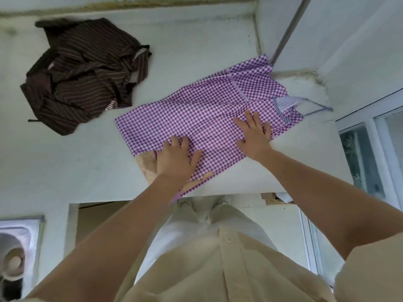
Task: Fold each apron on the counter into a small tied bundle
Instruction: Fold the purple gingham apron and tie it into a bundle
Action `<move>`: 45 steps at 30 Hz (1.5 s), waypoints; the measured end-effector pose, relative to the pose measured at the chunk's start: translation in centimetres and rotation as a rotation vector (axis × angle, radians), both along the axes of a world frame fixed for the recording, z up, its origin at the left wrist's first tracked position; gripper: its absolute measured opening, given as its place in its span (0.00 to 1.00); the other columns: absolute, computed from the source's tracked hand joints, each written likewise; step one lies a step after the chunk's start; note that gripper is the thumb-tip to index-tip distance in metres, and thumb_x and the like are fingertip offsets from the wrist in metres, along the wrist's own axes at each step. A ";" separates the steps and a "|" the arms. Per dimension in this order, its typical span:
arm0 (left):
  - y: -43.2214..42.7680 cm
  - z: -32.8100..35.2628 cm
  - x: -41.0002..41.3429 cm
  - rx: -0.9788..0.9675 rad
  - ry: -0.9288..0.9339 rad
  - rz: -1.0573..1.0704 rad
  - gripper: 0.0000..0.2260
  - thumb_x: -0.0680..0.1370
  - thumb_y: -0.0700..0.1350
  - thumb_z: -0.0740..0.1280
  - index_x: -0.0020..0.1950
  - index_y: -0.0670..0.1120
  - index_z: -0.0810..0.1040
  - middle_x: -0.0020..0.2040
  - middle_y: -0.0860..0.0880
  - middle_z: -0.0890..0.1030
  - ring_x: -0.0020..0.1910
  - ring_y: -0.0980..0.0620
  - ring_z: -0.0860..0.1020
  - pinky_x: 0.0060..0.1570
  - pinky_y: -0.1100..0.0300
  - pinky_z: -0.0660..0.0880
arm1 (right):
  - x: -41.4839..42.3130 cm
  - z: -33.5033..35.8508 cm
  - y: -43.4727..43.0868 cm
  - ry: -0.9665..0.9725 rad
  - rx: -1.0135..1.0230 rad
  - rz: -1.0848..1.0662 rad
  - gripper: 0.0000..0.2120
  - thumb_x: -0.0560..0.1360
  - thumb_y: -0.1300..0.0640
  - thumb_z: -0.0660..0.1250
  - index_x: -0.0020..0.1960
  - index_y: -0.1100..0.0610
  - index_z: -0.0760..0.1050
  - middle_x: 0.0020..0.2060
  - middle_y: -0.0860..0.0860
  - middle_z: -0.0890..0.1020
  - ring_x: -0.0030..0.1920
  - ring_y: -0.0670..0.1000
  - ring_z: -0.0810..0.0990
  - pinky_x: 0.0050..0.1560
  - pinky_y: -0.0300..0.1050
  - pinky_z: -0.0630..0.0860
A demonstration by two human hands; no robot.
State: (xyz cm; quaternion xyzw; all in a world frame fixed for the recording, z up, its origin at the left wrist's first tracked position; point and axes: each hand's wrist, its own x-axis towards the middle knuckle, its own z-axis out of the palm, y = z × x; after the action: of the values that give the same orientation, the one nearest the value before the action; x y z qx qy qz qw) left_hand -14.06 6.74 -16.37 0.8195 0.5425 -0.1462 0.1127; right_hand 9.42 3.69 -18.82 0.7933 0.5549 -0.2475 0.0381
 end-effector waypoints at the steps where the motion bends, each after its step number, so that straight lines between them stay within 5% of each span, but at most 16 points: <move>1: -0.2 0.4 -0.4 -0.007 -0.008 -0.030 0.28 0.81 0.63 0.48 0.74 0.47 0.61 0.68 0.43 0.69 0.61 0.43 0.71 0.50 0.51 0.73 | -0.4 0.2 0.7 -0.061 -0.007 0.021 0.36 0.78 0.55 0.64 0.79 0.43 0.49 0.79 0.49 0.39 0.78 0.53 0.35 0.75 0.61 0.35; 5: -1.2 2.3 -0.6 -0.053 0.043 -0.223 0.19 0.81 0.58 0.56 0.57 0.44 0.74 0.49 0.47 0.75 0.40 0.51 0.72 0.36 0.58 0.69 | -2.7 1.2 2.2 -0.177 0.056 0.024 0.37 0.75 0.64 0.65 0.78 0.43 0.55 0.80 0.53 0.42 0.78 0.56 0.37 0.74 0.63 0.37; 8: -0.5 2.1 -1.0 -0.063 -0.155 -0.381 0.16 0.80 0.54 0.58 0.45 0.44 0.79 0.40 0.49 0.78 0.39 0.51 0.76 0.42 0.54 0.77 | -5.3 1.9 1.7 -0.128 0.282 -0.022 0.33 0.72 0.66 0.64 0.75 0.48 0.64 0.79 0.56 0.52 0.79 0.57 0.47 0.75 0.61 0.44; 11: 1.8 0.4 -2.9 0.087 -0.311 -0.496 0.14 0.76 0.48 0.64 0.57 0.44 0.80 0.56 0.44 0.79 0.56 0.44 0.75 0.59 0.48 0.73 | -8.2 1.9 -0.3 -0.075 0.480 0.103 0.30 0.69 0.66 0.67 0.70 0.52 0.70 0.74 0.54 0.65 0.73 0.55 0.61 0.68 0.52 0.52; 15: 3.4 -1.1 -6.1 -0.041 -0.276 -0.472 0.24 0.80 0.50 0.62 0.75 0.48 0.66 0.77 0.44 0.61 0.77 0.43 0.57 0.74 0.40 0.54 | -9.4 0.6 -4.2 -0.022 0.489 0.412 0.26 0.71 0.70 0.65 0.67 0.54 0.75 0.67 0.54 0.75 0.66 0.56 0.72 0.67 0.52 0.58; 19: 3.2 -2.2 -7.1 -0.100 -0.094 -0.507 0.27 0.83 0.56 0.52 0.80 0.55 0.47 0.81 0.49 0.43 0.79 0.48 0.41 0.77 0.43 0.47 | -8.6 -0.3 -8.7 0.073 0.272 0.242 0.25 0.81 0.61 0.60 0.76 0.50 0.63 0.77 0.49 0.62 0.77 0.52 0.59 0.75 0.46 0.47; 24: 2.4 -2.0 -6.8 -0.048 -0.055 -0.484 0.27 0.83 0.58 0.50 0.80 0.55 0.46 0.81 0.49 0.44 0.79 0.47 0.42 0.76 0.43 0.49 | -6.8 -0.2 -11.2 0.105 0.226 0.241 0.40 0.75 0.66 0.66 0.79 0.50 0.50 0.79 0.49 0.51 0.79 0.48 0.48 0.78 0.47 0.46; 28: 1.4 -1.6 -7.0 -0.030 -0.006 -0.476 0.28 0.82 0.60 0.50 0.80 0.55 0.46 0.81 0.49 0.44 0.79 0.47 0.44 0.75 0.43 0.51 | -6.1 0.2 -11.6 0.061 0.060 0.417 0.52 0.71 0.50 0.71 0.79 0.49 0.36 0.79 0.50 0.37 0.76 0.46 0.31 0.78 0.50 0.36; 31: -0.4 -1.3 -7.2 -0.030 0.016 -0.467 0.28 0.82 0.60 0.50 0.80 0.55 0.46 0.81 0.48 0.46 0.79 0.46 0.46 0.74 0.41 0.53 | -6.1 -1.2 -12.9 -0.070 0.096 0.504 0.57 0.67 0.42 0.74 0.80 0.51 0.38 0.79 0.54 0.38 0.77 0.51 0.33 0.77 0.52 0.36; 35: -2.8 -0.5 -7.5 -0.056 0.003 -0.421 0.27 0.82 0.61 0.51 0.80 0.56 0.51 0.80 0.48 0.50 0.79 0.46 0.51 0.73 0.38 0.54 | -7.2 -2.4 -14.0 -0.030 0.415 0.357 0.37 0.71 0.55 0.75 0.76 0.52 0.64 0.75 0.57 0.64 0.76 0.59 0.62 0.75 0.59 0.56; 39: -3.2 0.5 -8.3 -0.157 -0.134 -0.348 0.24 0.82 0.59 0.49 0.78 0.54 0.60 0.79 0.50 0.57 0.77 0.48 0.57 0.75 0.44 0.55 | -6.3 -2.2 -13.5 0.258 0.503 0.186 0.24 0.74 0.68 0.67 0.67 0.52 0.75 0.69 0.55 0.74 0.70 0.58 0.71 0.71 0.65 0.64; 42: -2.5 2.1 -9.0 -0.382 -0.283 -0.216 0.22 0.84 0.55 0.48 0.76 0.53 0.66 0.78 0.51 0.61 0.76 0.48 0.60 0.74 0.55 0.51 | -6.1 0.6 -12.9 0.530 0.378 -0.067 0.20 0.79 0.69 0.57 0.67 0.55 0.76 0.67 0.55 0.76 0.68 0.56 0.73 0.71 0.58 0.66; 45: -1.1 3.4 -9.4 -0.590 -0.357 -0.040 0.20 0.85 0.53 0.48 0.73 0.55 0.70 0.77 0.50 0.63 0.75 0.46 0.62 0.74 0.52 0.54 | -5.6 2.4 -12.3 0.812 0.183 -0.407 0.15 0.82 0.61 0.56 0.65 0.56 0.78 0.59 0.56 0.81 0.58 0.58 0.80 0.63 0.53 0.75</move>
State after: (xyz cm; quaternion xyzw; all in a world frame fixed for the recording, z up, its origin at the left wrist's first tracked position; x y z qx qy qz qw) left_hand -23.48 5.62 -12.92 0.7749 0.4324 -0.1532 0.4349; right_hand 3.85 -8.58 -16.41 0.7250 0.3774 -0.4906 -0.3020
